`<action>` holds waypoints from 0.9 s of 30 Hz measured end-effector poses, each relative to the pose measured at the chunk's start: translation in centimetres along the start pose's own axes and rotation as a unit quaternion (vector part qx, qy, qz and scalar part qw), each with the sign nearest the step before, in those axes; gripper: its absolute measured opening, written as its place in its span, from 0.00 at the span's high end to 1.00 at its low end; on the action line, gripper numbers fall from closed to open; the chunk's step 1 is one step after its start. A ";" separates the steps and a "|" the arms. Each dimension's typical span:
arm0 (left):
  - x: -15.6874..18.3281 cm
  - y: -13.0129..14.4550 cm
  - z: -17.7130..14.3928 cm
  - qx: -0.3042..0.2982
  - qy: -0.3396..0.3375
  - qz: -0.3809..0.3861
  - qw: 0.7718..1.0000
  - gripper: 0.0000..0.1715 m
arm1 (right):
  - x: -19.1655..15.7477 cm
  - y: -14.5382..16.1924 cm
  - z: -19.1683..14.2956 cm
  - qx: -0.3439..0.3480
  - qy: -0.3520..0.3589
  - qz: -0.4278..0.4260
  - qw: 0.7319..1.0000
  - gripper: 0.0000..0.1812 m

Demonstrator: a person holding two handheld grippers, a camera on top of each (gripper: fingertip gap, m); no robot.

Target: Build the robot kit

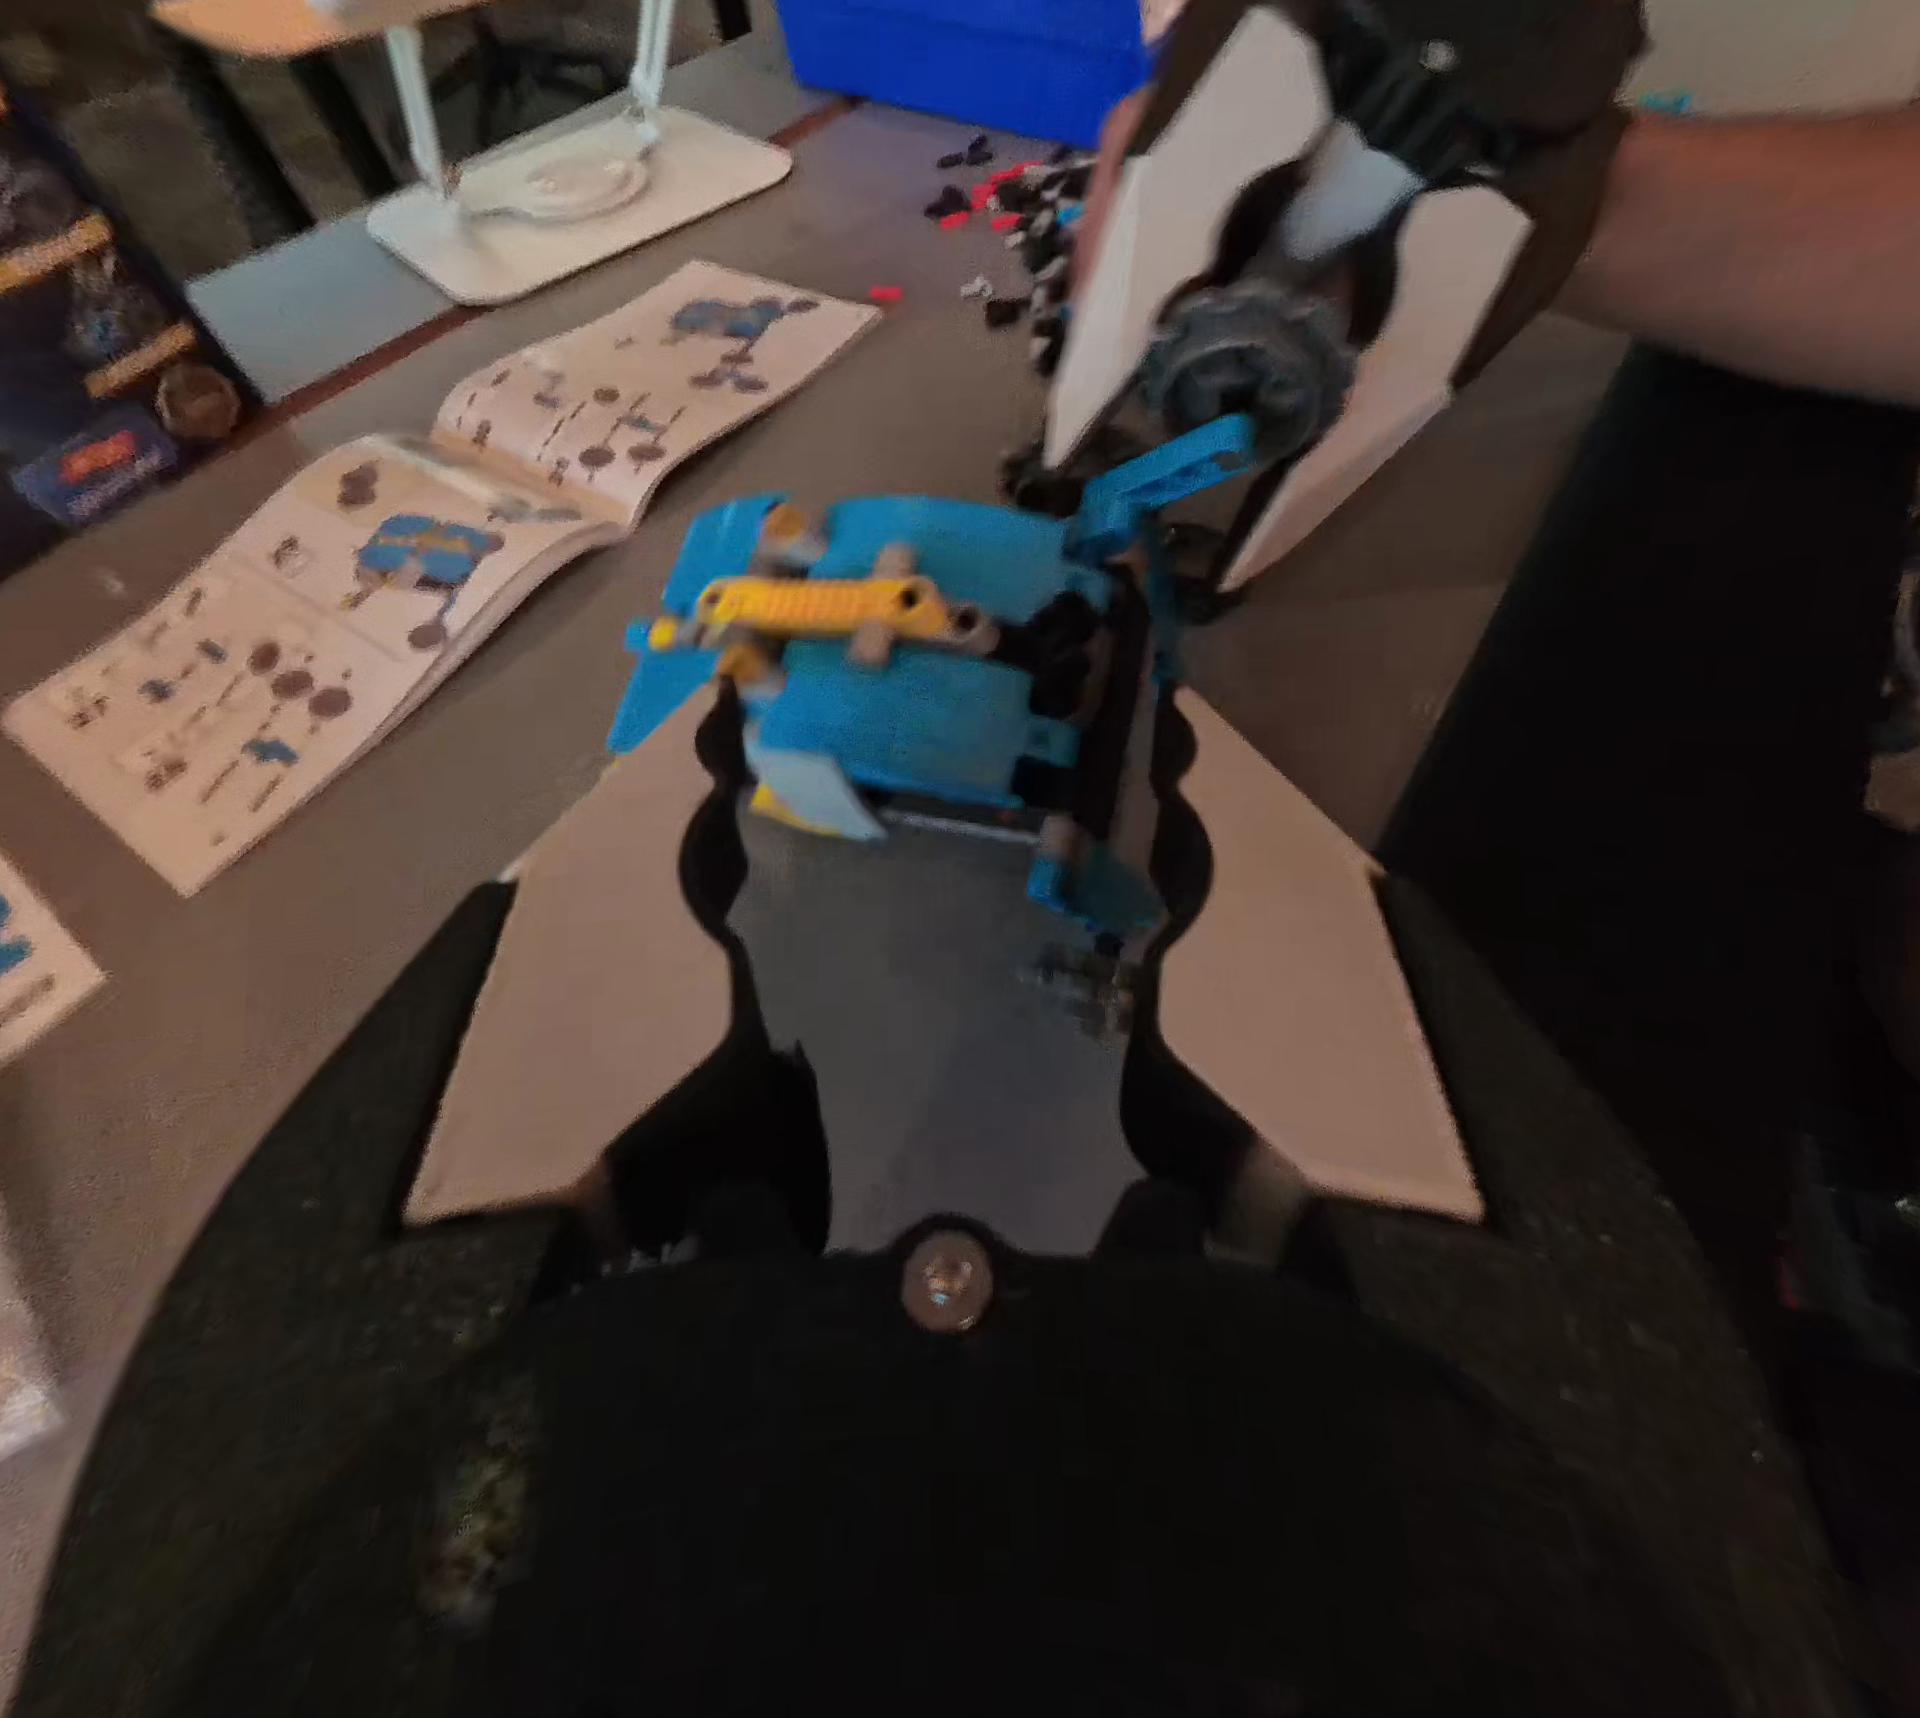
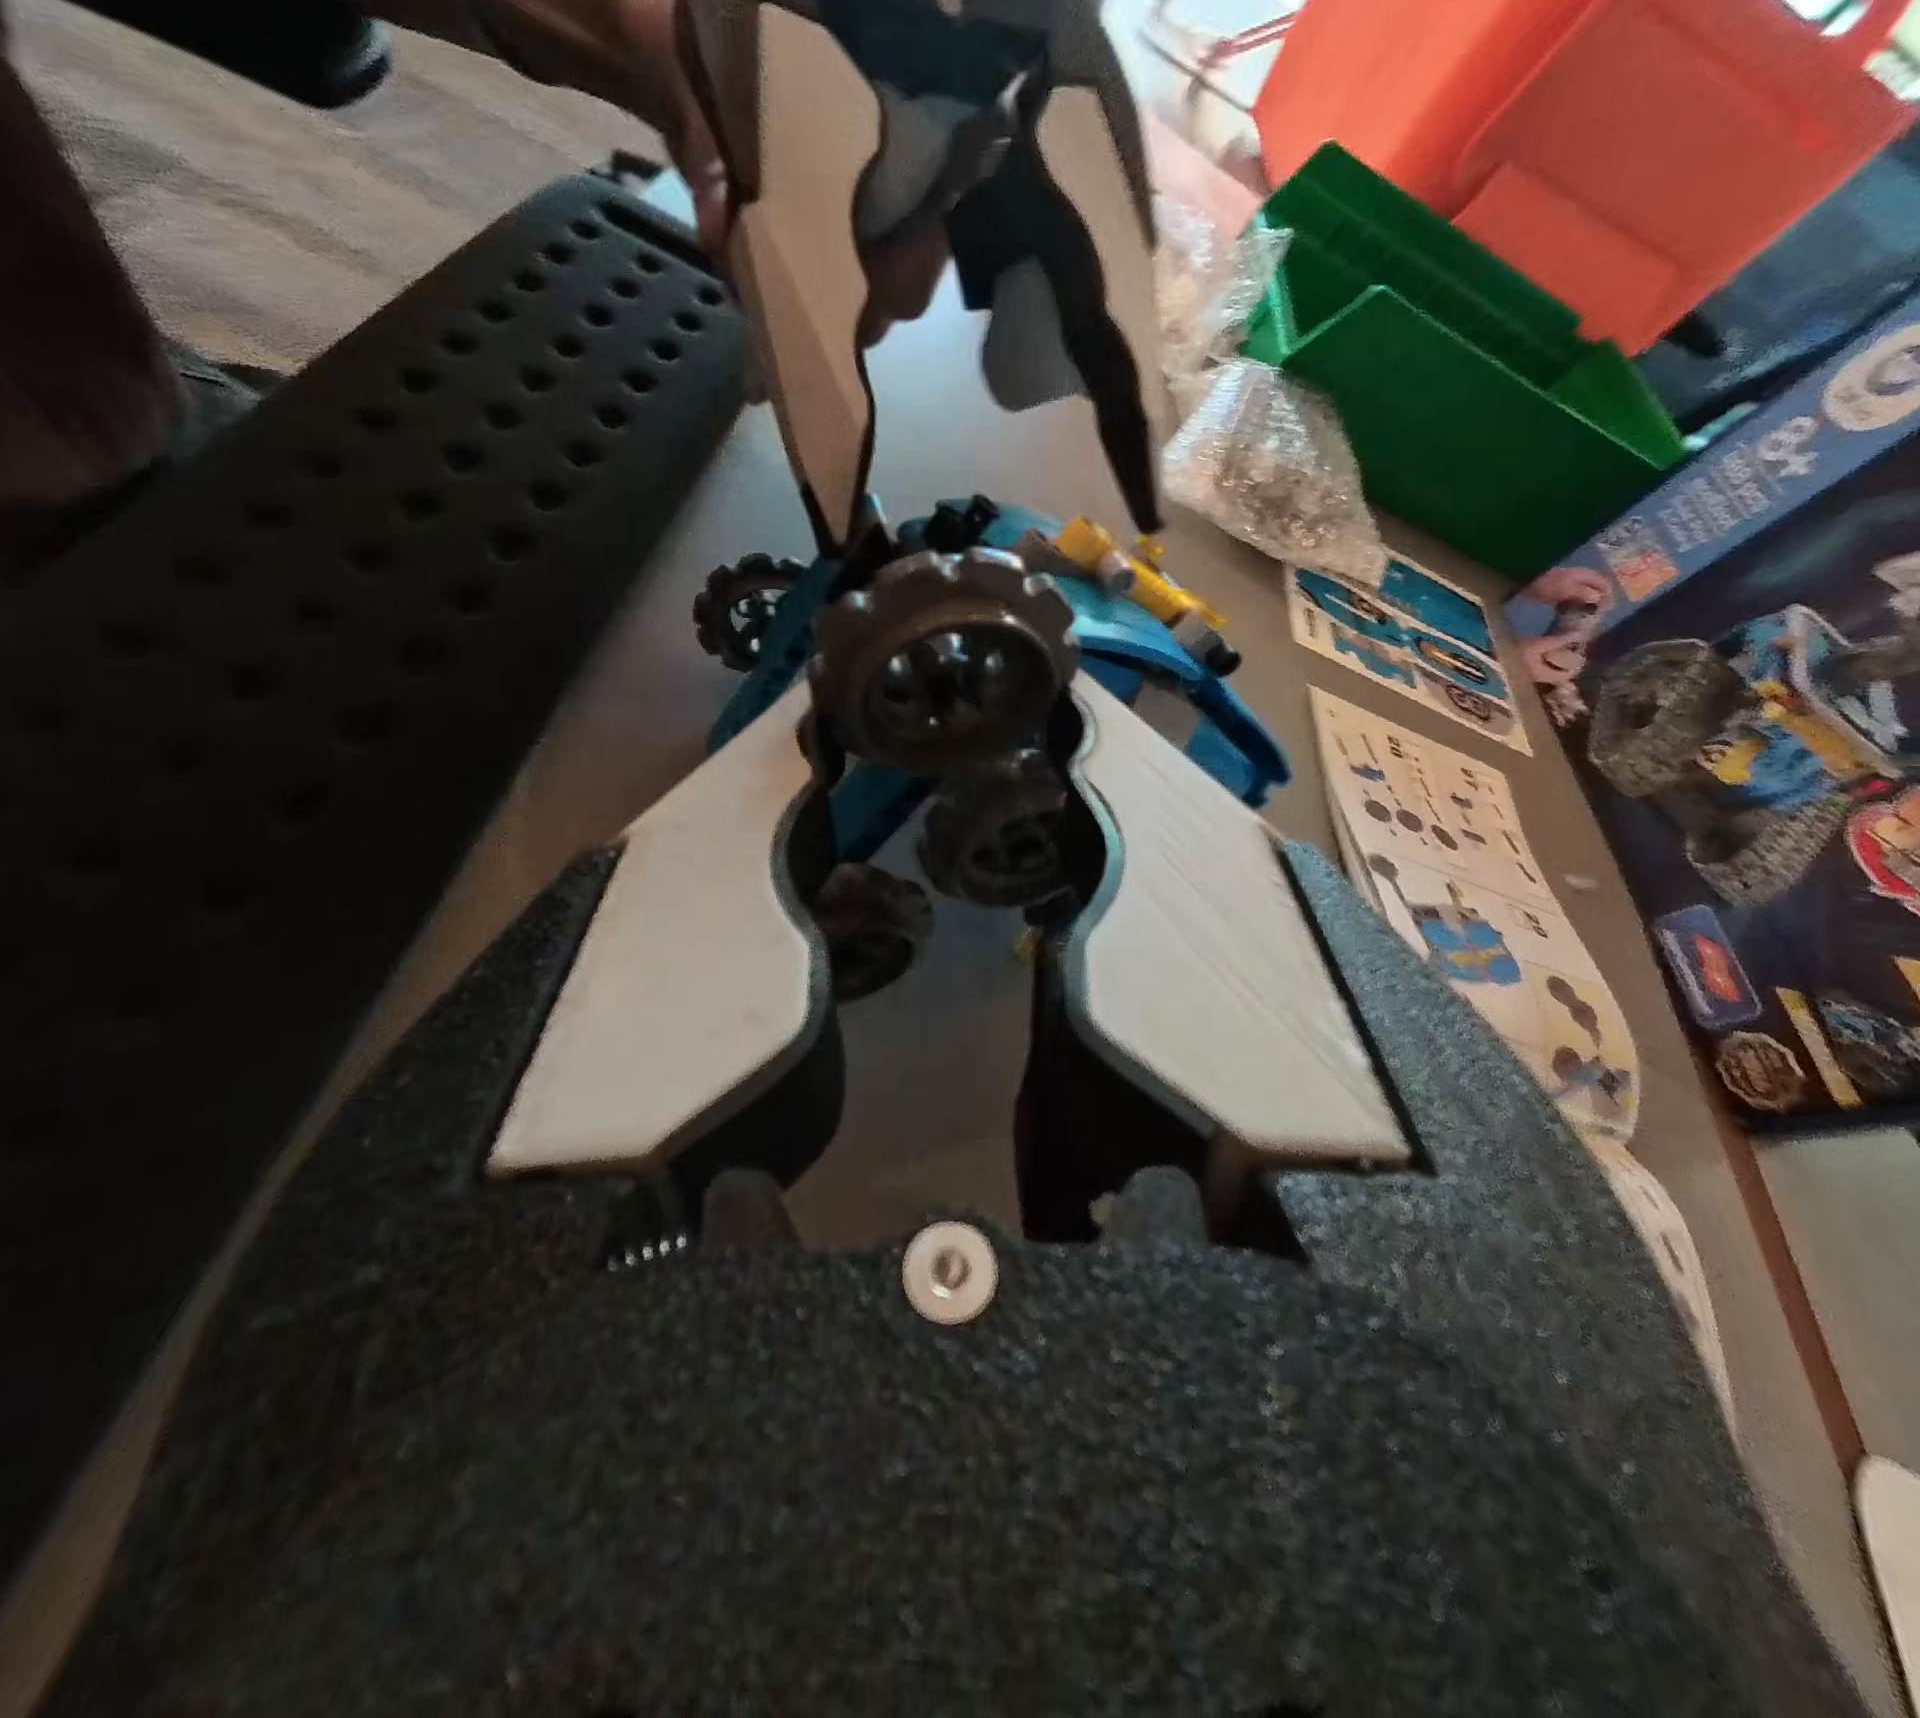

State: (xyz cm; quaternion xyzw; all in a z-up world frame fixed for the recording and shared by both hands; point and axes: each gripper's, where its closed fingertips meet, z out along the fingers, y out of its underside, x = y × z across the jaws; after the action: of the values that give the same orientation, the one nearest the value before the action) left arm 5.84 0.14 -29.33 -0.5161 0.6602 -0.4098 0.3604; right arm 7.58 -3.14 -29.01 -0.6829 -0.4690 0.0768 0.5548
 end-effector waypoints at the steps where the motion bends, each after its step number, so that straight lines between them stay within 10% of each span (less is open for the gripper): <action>1: -0.4 0.5 0.1 -0.008 0.002 -0.027 1.000 0.54 | -0.1 0.3 -0.2 -0.005 0.007 -0.006 1.000 0.79; 8: 2.5 2.1 -0.4 -0.038 0.137 -0.179 0.973 0.63 | -1.6 1.4 -1.8 -0.007 0.054 0.003 0.999 0.82; 19: 4.4 3.0 1.5 -0.063 0.271 -0.057 0.959 0.92 | -3.2 0.2 -2.7 -0.014 0.017 -0.037 0.999 0.86; 27: 4.9 2.5 2.0 -0.035 0.359 -0.133 0.923 0.82 | -2.7 -0.6 -2.6 0.008 0.027 -0.017 0.999 0.88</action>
State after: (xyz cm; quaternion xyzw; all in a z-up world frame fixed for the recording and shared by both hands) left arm 5.64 -4.70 -32.66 -0.4297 0.6847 -0.5883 0.0227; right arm 7.40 -6.99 -28.67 -0.6721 -0.4648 0.0527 0.5741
